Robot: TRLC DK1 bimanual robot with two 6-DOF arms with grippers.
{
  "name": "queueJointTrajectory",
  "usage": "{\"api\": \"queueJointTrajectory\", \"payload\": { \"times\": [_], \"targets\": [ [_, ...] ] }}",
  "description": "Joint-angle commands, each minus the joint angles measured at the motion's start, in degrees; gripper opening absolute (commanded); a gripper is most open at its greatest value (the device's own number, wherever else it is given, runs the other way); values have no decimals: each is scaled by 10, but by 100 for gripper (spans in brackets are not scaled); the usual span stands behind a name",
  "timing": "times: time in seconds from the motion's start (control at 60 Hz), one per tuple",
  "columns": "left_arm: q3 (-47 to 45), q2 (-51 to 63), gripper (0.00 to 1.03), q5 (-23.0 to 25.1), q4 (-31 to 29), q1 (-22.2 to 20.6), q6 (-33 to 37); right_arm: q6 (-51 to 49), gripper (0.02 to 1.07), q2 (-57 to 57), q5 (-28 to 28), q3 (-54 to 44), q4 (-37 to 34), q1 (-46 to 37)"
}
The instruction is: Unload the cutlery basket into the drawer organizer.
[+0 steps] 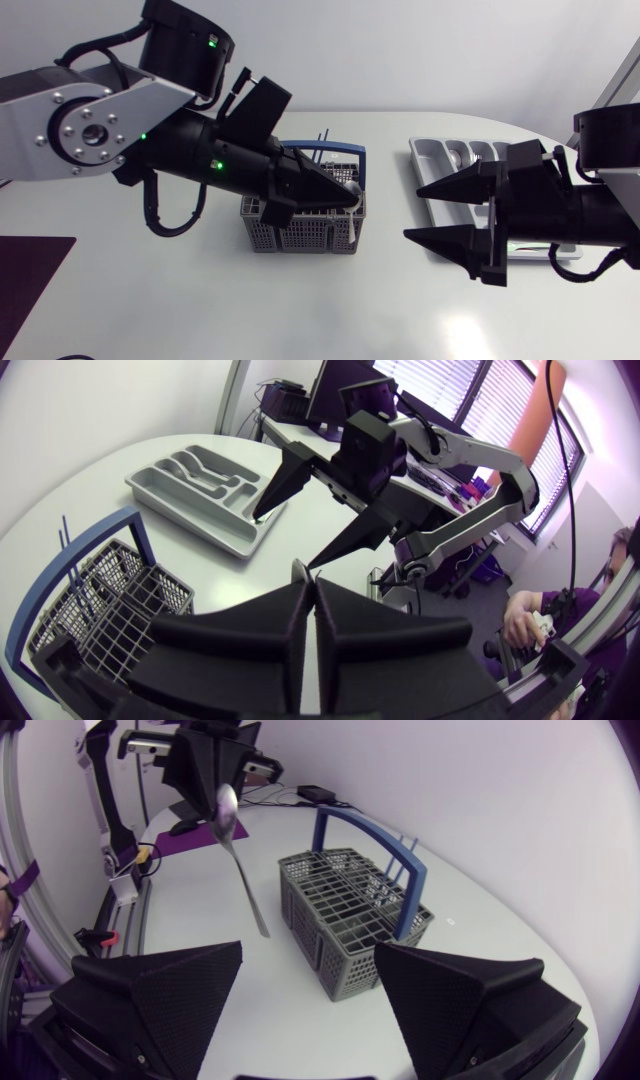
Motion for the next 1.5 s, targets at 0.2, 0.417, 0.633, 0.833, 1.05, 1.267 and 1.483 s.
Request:
{"api": "queueJointTrajectory", "payload": {
  "times": [0.2, 0.417, 0.633, 0.833, 1.05, 1.267, 1.483],
  "targets": [
    [62, 44, 4, 56, -74, -7, 60, -133, 97, 47, -59, 42, -87, 65],
    [92, 63, 4, 109, -133, -9, 83, -184, 87, 76, -94, 76, -158, 92],
    [102, 75, 4, 129, -165, -19, 96, -188, 61, 85, -100, 90, -175, 122],
    [101, 77, 4, 130, -170, -27, 99, -193, 40, 95, -100, 98, -189, 141],
    [100, 77, 4, 130, -177, -26, 106, -207, 12, 102, -100, 103, -205, 142],
    [101, 77, 4, 130, -179, -26, 107, -218, 8, 105, -100, 103, -221, 142],
    [110, 76, 18, 130, -177, -15, 104, -224, 8, 107, -99, 105, -240, 141]
  ]
}}
